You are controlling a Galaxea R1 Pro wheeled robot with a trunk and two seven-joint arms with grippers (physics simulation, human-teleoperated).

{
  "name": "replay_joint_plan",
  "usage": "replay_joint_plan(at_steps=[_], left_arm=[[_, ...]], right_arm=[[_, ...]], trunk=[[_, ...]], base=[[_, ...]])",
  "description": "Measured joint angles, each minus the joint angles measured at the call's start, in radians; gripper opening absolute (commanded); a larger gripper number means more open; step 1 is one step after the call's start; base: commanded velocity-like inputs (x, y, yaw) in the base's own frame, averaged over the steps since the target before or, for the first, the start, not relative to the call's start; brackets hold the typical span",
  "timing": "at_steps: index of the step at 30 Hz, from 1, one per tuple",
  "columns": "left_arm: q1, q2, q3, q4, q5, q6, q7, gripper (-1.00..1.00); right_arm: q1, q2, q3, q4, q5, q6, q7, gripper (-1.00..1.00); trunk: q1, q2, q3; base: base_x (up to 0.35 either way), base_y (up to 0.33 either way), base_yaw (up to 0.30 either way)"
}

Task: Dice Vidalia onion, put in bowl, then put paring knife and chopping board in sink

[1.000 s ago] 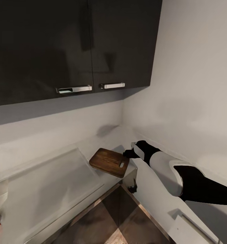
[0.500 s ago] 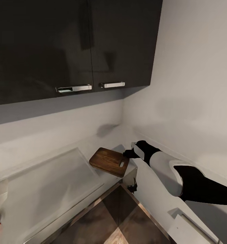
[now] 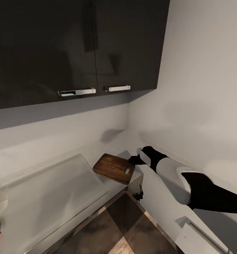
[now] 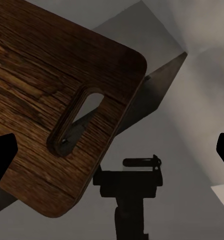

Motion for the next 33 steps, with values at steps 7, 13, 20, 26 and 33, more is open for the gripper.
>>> replay_joint_plan(at_steps=[7,13,20,26,33], left_arm=[[0.000,0.000,0.001,0.000,0.000,0.000,0.000,1.00],[0.000,0.000,0.000,0.000,0.000,0.000,0.000,1.00],[0.000,0.000,0.001,0.000,0.000,0.000,0.000,1.00],[0.000,0.000,0.001,0.000,0.000,0.000,0.000,1.00],[0.000,0.001,0.001,0.001,0.000,0.000,0.000,1.00]], right_arm=[[0.000,0.000,0.000,0.000,0.000,0.000,0.000,1.00],[0.000,0.000,0.000,0.000,0.000,0.000,0.000,1.00],[0.000,0.000,0.000,0.000,0.000,0.000,0.000,1.00],[0.000,0.000,0.000,0.000,0.000,0.000,0.000,1.00],[0.000,0.000,0.000,0.000,0.000,0.000,0.001,1.00]], trunk=[[0.000,0.000,0.000],[0.000,0.000,-0.002],[0.000,0.000,-0.006],[0.000,0.000,-0.009],[0.000,0.000,-0.010]], base=[[0.000,0.000,0.000],[0.000,0.000,0.000],[0.001,0.000,0.000],[0.121,-0.096,0.000],[0.066,-0.063,0.000]])
